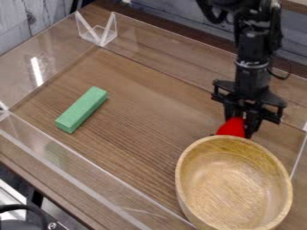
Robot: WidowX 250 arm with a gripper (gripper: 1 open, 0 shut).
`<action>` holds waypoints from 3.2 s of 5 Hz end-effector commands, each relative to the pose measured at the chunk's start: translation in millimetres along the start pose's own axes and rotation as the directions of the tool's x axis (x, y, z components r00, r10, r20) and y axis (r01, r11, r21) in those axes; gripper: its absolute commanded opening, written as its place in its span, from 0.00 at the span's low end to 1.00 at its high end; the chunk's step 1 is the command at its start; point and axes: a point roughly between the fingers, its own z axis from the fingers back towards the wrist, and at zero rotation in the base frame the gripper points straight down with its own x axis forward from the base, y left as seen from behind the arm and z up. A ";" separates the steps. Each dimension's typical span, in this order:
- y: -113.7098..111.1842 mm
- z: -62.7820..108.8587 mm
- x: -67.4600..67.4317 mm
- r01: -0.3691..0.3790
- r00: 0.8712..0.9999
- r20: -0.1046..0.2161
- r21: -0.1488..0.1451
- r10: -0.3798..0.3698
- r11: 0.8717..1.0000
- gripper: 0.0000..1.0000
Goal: Move the red object to the right side of the table
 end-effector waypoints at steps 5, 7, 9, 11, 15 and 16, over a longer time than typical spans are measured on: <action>-18.5 -23.6 -14.9 -0.020 0.999 0.044 0.020 0.019 1.000 0.00; -24.0 -30.8 -23.9 -0.029 0.999 0.040 0.031 0.028 0.999 0.00; -28.9 -35.6 -29.8 -0.036 0.999 0.034 0.041 0.035 0.998 0.00; -29.0 -33.6 -30.4 -0.043 0.999 0.028 0.045 0.041 0.998 1.00; -0.9 0.1 -18.0 -0.083 0.995 0.065 0.060 0.079 0.995 1.00; 7.4 10.5 -15.0 -0.095 0.993 0.077 0.068 0.089 0.993 1.00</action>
